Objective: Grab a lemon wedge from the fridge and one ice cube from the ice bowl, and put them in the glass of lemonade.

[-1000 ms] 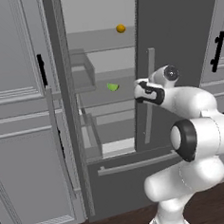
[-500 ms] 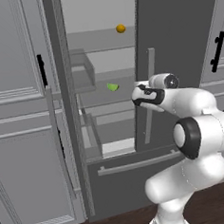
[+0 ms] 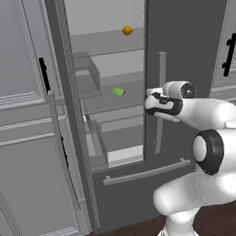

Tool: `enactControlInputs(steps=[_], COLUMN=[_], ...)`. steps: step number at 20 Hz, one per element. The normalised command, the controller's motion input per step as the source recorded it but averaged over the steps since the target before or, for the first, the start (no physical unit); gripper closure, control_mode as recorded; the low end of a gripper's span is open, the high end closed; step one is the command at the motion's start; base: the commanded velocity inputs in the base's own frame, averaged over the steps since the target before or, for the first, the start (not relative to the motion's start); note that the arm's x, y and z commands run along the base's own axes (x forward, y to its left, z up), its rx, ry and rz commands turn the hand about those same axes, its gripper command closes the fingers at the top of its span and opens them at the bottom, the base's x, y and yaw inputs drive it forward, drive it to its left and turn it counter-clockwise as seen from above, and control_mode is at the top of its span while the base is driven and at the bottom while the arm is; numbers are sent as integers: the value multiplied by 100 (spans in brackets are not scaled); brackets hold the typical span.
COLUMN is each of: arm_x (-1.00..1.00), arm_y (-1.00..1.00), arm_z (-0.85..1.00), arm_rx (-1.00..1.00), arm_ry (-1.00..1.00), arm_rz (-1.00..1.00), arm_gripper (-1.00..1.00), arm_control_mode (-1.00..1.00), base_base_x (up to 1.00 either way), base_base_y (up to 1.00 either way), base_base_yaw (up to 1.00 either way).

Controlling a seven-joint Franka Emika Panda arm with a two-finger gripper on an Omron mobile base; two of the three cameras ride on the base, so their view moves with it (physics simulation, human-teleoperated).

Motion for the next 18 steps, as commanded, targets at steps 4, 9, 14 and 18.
enactControlInputs(steps=[4, 9, 14, 18], arm_x=[-100, -100, -100, -100], arm_y=[-89, -100, -100, -100], arm_z=[27, 31, 32, 31], arm_rx=[13, 17, 18, 20], arm_ry=[16, 15, 8, 3], arm_rz=[0, 0, 0, 0], arm_gripper=[100, 100, 100, 100], arm_control_mode=[-100, -100, -100, -100], base_base_x=[0, 0, 0, 0], base_base_y=[0, 0, 0, 0], base_base_yaw=[0, 0, 0, 0])
